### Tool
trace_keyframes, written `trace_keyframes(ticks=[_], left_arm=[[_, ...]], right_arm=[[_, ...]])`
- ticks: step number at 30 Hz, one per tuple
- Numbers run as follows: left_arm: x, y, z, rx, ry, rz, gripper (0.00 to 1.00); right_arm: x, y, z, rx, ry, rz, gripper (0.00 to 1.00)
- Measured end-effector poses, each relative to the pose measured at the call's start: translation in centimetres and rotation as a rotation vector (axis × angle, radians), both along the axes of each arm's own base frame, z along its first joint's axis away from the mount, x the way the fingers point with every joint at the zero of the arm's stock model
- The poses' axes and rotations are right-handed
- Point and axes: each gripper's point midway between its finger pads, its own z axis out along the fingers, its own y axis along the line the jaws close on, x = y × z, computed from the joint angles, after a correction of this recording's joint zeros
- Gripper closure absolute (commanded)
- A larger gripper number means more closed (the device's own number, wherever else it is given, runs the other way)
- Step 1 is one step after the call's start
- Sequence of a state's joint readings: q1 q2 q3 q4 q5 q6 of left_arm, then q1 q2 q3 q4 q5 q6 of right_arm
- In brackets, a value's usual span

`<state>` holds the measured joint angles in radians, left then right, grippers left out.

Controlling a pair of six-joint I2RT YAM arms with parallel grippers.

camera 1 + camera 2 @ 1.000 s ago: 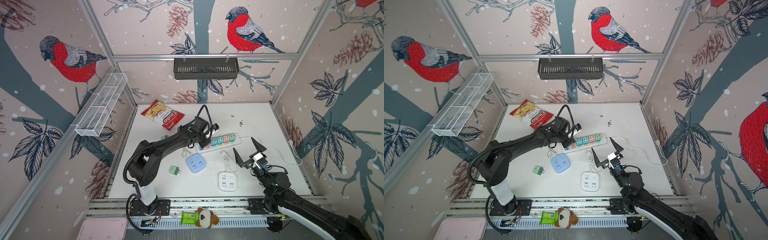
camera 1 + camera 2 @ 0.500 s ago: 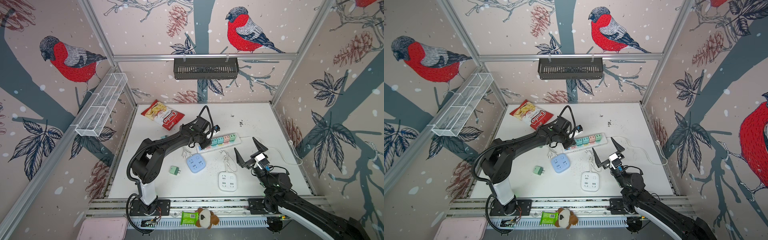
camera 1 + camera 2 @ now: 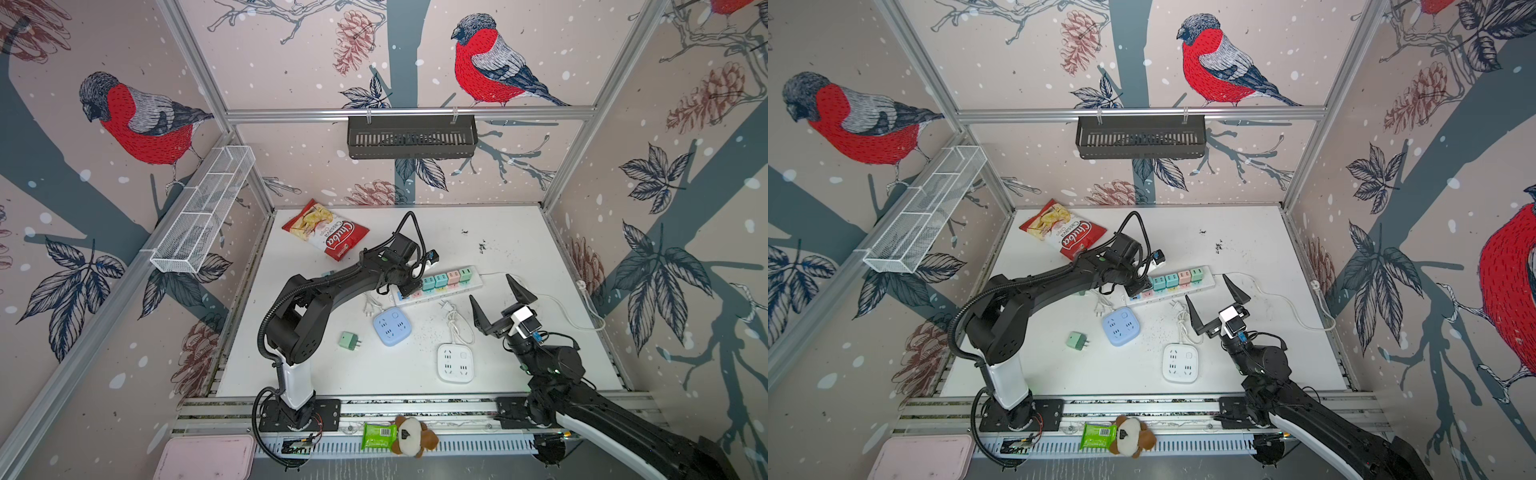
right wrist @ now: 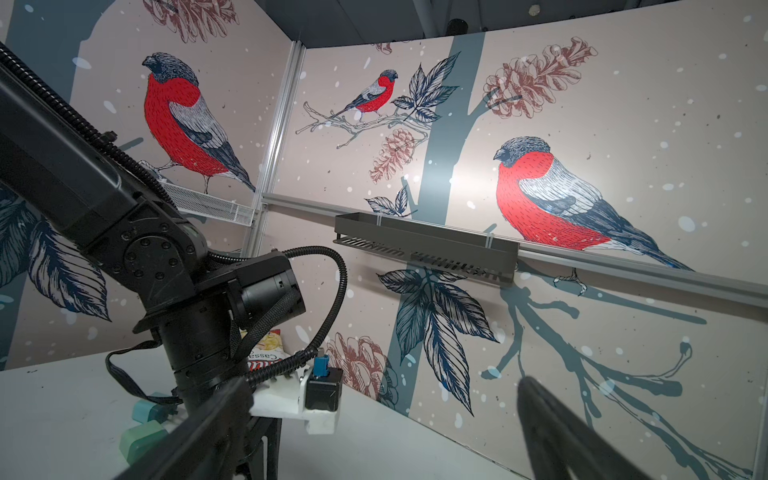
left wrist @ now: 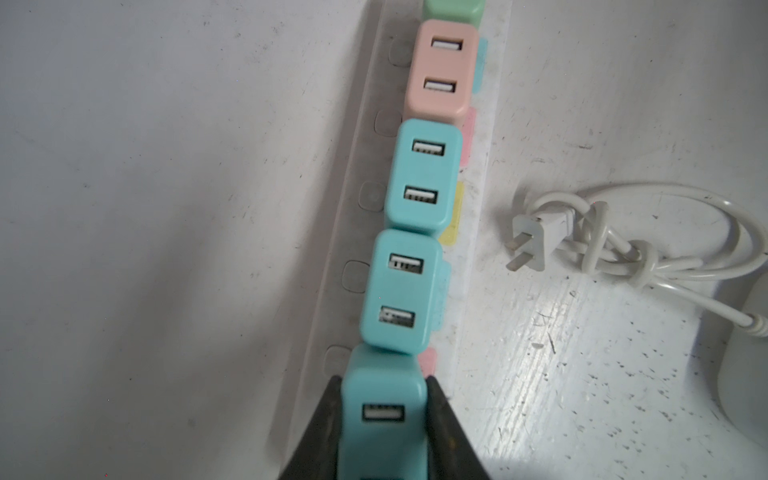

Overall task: Insert the plug
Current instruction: 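Lower the teal charger into the socket beside the plugged teal chargers with the left gripper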

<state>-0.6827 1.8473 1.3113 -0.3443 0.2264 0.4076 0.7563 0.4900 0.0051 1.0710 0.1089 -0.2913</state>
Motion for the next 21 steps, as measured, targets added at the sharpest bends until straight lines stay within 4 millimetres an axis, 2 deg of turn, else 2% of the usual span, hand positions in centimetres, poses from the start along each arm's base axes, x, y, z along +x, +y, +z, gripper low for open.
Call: trace_keyframes(ticks=[21], left_arm=[[0.27, -0.8, -0.76, -0.04, 0.02, -0.063, 1.0]], right_arm=[[-0.07, -0.24, 0.25, 0.007, -0.008, -0.004, 0.0]])
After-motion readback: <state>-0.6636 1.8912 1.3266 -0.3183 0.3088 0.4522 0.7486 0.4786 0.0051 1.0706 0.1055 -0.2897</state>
